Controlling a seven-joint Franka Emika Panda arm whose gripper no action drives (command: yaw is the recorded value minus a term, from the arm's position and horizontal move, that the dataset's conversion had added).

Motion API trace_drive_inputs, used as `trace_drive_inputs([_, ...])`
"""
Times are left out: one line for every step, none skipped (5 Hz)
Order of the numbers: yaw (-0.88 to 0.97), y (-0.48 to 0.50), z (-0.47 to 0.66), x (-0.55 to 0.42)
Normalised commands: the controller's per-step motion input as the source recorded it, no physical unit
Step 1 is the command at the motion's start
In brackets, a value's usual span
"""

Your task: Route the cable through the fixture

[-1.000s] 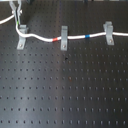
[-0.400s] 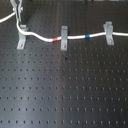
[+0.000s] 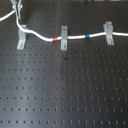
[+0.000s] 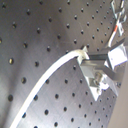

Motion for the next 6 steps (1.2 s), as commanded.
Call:
trace_drive_inputs([0.00,-0.001,0.00,-0.011])
trace_drive_inputs([0.00,0.050,0.01,-0.223])
trace_drive_inputs([0.00,-0.005,0.00,-0.051])
trace_drive_inputs([0.00,0.010,0.03,-0.093])
trace_drive_inputs([0.00,0.003,0.09,0.032])
trace_drive_inputs([0.00,0.019,0.33,0.185])
